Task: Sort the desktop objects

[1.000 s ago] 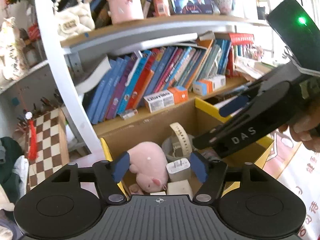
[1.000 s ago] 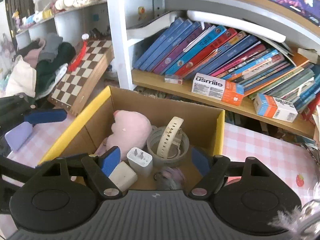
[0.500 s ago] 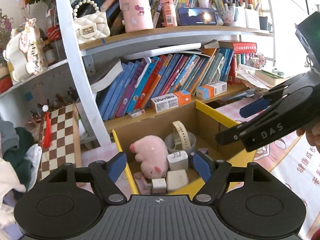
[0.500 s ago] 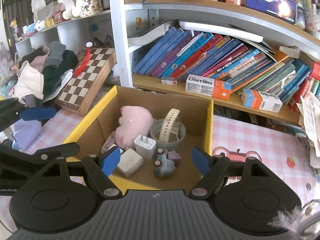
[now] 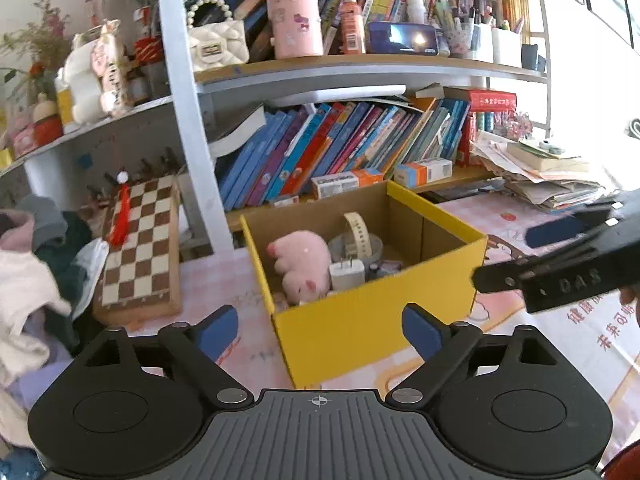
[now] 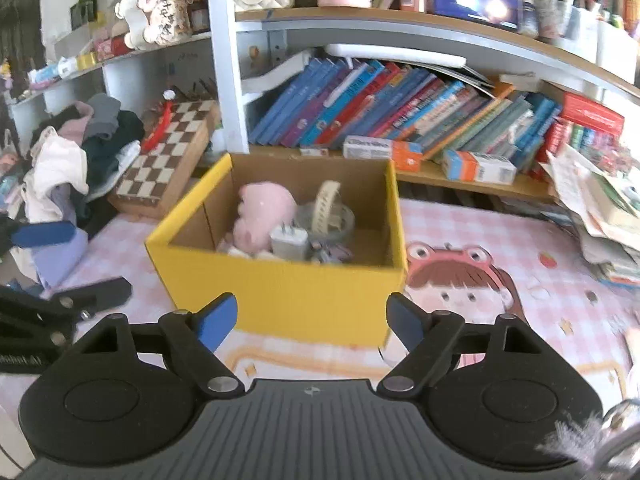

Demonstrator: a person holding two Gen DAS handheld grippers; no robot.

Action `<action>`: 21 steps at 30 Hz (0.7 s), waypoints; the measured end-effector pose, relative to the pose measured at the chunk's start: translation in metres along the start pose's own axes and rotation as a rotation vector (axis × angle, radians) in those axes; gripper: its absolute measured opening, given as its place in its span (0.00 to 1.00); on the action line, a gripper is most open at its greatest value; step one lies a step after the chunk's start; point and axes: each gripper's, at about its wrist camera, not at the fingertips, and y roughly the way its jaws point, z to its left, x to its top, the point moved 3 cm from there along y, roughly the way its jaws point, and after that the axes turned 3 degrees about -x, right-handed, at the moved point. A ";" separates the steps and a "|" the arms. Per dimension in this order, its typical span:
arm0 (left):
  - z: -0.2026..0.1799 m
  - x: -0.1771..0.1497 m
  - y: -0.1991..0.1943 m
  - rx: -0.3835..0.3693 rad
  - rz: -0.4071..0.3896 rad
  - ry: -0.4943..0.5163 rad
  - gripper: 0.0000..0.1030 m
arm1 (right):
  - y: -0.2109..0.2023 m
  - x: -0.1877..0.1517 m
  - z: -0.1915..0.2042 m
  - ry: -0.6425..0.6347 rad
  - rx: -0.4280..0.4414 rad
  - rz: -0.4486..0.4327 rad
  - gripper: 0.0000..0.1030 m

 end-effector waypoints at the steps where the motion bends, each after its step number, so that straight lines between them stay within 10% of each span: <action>1: 0.000 -0.004 -0.004 0.003 0.001 -0.005 0.90 | -0.003 -0.007 0.001 0.006 -0.011 0.003 0.79; 21: -0.009 -0.063 -0.037 -0.015 0.099 -0.015 0.97 | -0.042 -0.084 0.048 0.039 -0.084 0.077 0.88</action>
